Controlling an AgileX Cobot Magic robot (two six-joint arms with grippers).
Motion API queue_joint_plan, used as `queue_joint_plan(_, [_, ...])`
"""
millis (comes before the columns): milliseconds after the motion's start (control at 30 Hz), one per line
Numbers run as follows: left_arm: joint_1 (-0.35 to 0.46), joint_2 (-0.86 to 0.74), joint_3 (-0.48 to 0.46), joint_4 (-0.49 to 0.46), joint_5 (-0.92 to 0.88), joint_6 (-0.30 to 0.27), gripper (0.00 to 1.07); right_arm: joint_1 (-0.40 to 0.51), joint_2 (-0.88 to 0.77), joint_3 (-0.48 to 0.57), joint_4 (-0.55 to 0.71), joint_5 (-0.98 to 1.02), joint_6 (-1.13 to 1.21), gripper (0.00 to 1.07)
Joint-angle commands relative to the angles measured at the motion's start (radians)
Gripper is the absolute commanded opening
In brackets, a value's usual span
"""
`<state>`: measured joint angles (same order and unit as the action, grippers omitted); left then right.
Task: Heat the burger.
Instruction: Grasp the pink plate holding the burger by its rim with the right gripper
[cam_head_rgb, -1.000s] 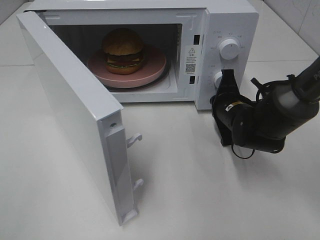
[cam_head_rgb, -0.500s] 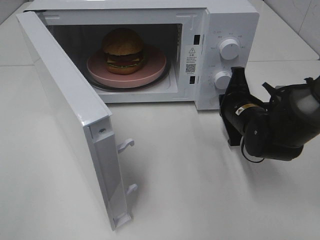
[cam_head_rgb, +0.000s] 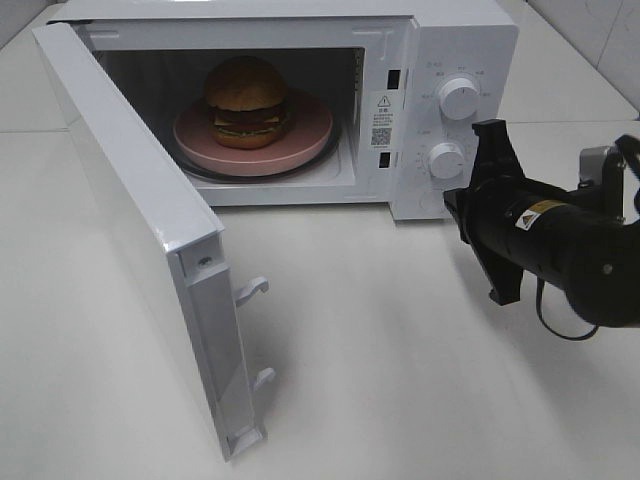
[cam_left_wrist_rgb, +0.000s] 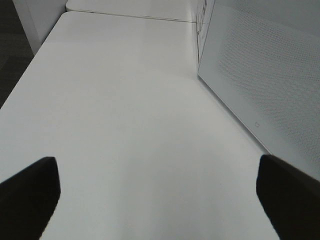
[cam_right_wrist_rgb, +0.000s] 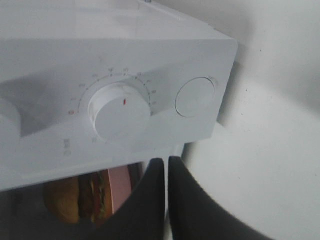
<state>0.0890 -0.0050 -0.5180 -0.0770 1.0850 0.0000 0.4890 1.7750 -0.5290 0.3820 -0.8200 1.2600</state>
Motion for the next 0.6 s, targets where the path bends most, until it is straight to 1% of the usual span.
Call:
queue_joint_plan(33, [0.003, -0.004, 0.001, 0.001, -0.015, 0.000, 1.01, 0.003, -0.072, 0.004, -0.017, 0.147, -0.134, 0.00])
queue_joint_plan(67, [0.003, -0.004, 0.001, 0.001, -0.015, 0.000, 1.01, 0.002, -0.129, 0.004, -0.015, 0.236, -0.239, 0.00])
queue_joint_plan(100, [0.003, -0.004, 0.001, 0.001, -0.015, 0.000, 1.01, 0.002, -0.156, 0.004, -0.015, 0.278, -0.299, 0.00])
queue_joint_plan(133, [0.003, -0.004, 0.001, 0.001, -0.015, 0.000, 1.01, 0.002, -0.156, 0.004, -0.015, 0.278, -0.299, 0.00])
queue_joint_plan(167, [0.003, -0.004, 0.001, 0.001, -0.015, 0.000, 1.01, 0.002, -0.202, 0.004, -0.015, 0.349, -0.421, 0.00])
queue_joint_plan(200, [0.003, -0.004, 0.001, 0.001, -0.015, 0.000, 1.01, 0.002, -0.228, 0.004, -0.016, 0.388, -0.484, 0.00])
queue_joint_plan(233, [0.003, -0.004, 0.001, 0.001, -0.015, 0.000, 1.01, 0.002, -0.228, 0.004, -0.016, 0.388, -0.484, 0.00])
queue_joint_plan(267, [0.003, -0.004, 0.001, 0.001, -0.015, 0.000, 1.01, 0.002, -0.270, 0.003, -0.016, 0.461, -0.600, 0.00])
queue_joint_plan(300, [0.003, -0.004, 0.001, 0.001, -0.015, 0.000, 1.01, 0.002, -0.290, -0.001, -0.016, 0.499, -0.667, 0.00])
queue_joint_plan(333, [0.003, -0.004, 0.001, 0.001, -0.015, 0.000, 1.01, 0.002, -0.290, -0.001, -0.016, 0.499, -0.667, 0.00])
queue_joint_plan(400, [0.003, -0.004, 0.001, 0.001, -0.015, 0.000, 1.01, 0.002, -0.345, -0.021, -0.022, 0.650, -0.911, 0.01])
queue_joint_plan(500, [0.003, -0.004, 0.001, 0.001, -0.015, 0.000, 1.01, 0.002, -0.355, -0.029, -0.022, 0.696, -0.968, 0.01])
queue_joint_plan(533, [0.003, -0.004, 0.001, 0.001, -0.015, 0.000, 1.01, 0.002, -0.370, -0.044, -0.022, 0.778, -1.055, 0.01])
queue_joint_plan(567, [0.003, -0.004, 0.001, 0.001, -0.015, 0.000, 1.01, 0.002, -0.375, -0.052, -0.022, 0.820, -1.095, 0.01])
queue_joint_plan(600, [0.003, -0.004, 0.001, 0.001, -0.015, 0.000, 1.01, 0.002, -0.375, -0.052, -0.022, 0.820, -1.095, 0.01])
